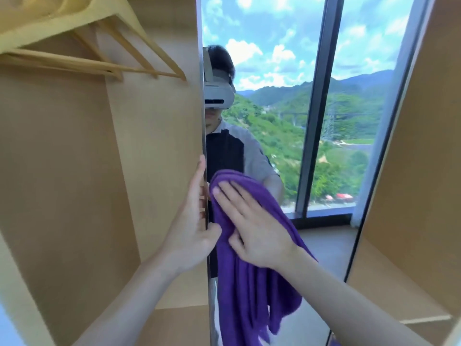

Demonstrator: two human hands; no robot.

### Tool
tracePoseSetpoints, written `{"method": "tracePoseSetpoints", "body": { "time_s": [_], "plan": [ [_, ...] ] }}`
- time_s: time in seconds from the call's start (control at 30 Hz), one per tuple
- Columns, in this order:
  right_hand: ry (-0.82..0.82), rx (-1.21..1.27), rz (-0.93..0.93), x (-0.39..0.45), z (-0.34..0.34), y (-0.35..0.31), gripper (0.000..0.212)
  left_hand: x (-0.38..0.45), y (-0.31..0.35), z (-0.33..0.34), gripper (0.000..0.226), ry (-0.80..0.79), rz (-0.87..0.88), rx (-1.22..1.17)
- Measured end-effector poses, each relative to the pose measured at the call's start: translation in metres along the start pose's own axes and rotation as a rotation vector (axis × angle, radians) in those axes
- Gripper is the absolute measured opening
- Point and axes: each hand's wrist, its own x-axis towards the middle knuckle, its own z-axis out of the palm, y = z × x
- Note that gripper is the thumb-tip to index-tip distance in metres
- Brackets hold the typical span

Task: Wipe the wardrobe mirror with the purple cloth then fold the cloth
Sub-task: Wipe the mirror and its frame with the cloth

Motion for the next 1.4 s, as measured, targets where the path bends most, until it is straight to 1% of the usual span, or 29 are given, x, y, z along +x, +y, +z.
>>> {"method": "tracePoseSetpoints", "body": {
  "time_s": [0.03,0.1,0.13,0.27,0.33,0.37,0.43,0.5,0.57,0.67,0.73,0.77,0.83,0.87,0.93,0.97,1.03,1.1,1.17,1.27,1.33,1.4],
  "plan": [
    [-0.04,0.003,-0.033,-0.009,0.002,-0.001,0.1,0.0,-0.001,-0.001,0.11,0.0,-0.001,-0.003],
    [-0.055,0.014,-0.001,-0.008,-0.005,0.004,0.101,0.001,-0.003,0.0,0.112,0.005,-0.009,0.016],
    [-0.026,0.023,0.052,0.001,-0.014,0.007,0.101,0.001,-0.004,0.002,0.112,0.009,-0.012,0.028],
    [0.242,-0.018,0.278,0.072,-0.064,0.02,0.092,0.001,-0.006,0.006,0.113,0.025,-0.005,0.026],
    [0.298,-0.075,0.313,0.091,-0.072,0.017,0.092,-0.001,-0.006,0.005,0.114,0.02,0.006,-0.012],
    [0.295,-0.093,0.31,0.091,-0.067,0.011,0.093,-0.002,-0.005,0.004,0.115,0.015,0.012,-0.028],
    [0.232,-0.057,0.281,0.073,-0.043,-0.005,0.096,-0.004,-0.004,0.002,0.113,0.003,0.026,-0.064],
    [0.108,0.017,0.225,0.033,-0.004,-0.026,0.097,-0.004,-0.005,0.0,0.111,-0.005,0.027,-0.098],
    [-0.035,0.031,0.2,-0.023,0.037,-0.044,0.102,-0.007,-0.009,0.001,0.107,0.014,-0.002,-0.115],
    [-0.226,0.024,0.26,-0.092,0.068,-0.057,0.108,-0.017,-0.021,0.011,0.106,0.049,-0.052,-0.102],
    [-0.268,0.027,0.287,-0.106,0.068,-0.054,0.108,-0.028,-0.036,0.02,0.102,0.068,-0.108,-0.112],
    [-0.25,0.031,0.285,-0.102,0.063,-0.049,0.107,-0.035,-0.046,0.026,0.094,0.064,-0.134,-0.11],
    [-0.153,0.031,0.297,-0.081,0.046,-0.036,0.104,-0.053,-0.067,0.041,0.068,0.035,-0.156,-0.067],
    [-0.084,0.031,0.324,-0.066,0.035,-0.029,0.101,-0.064,-0.075,0.049,0.064,0.02,-0.175,-0.062],
    [0.052,0.033,0.384,-0.033,0.013,-0.019,0.095,-0.082,-0.089,0.061,0.071,-0.003,-0.217,-0.121],
    [0.094,0.036,0.397,-0.018,0.005,-0.017,0.092,-0.089,-0.095,0.065,0.078,-0.024,-0.228,-0.151],
    [0.136,0.038,0.391,0.003,-0.003,-0.018,0.088,-0.098,-0.106,0.069,0.09,-0.08,-0.255,-0.166],
    [0.142,0.046,0.385,0.008,0.0,-0.022,0.087,-0.102,-0.114,0.07,0.094,-0.073,-0.343,-0.083],
    [0.084,0.057,0.379,-0.002,0.01,-0.028,0.089,-0.103,-0.119,0.071,0.082,-0.013,-0.392,-0.004],
    [-0.029,0.055,0.354,-0.035,0.031,-0.039,0.091,-0.097,-0.122,0.074,0.041,0.092,-0.392,0.08],
    [-0.059,0.068,0.383,-0.055,0.043,-0.046,0.092,-0.093,-0.124,0.073,0.016,0.138,-0.371,0.141],
    [-0.045,0.097,0.46,-0.068,0.051,-0.052,0.094,-0.09,-0.127,0.071,0.016,0.145,-0.368,0.198]
  ]
}}
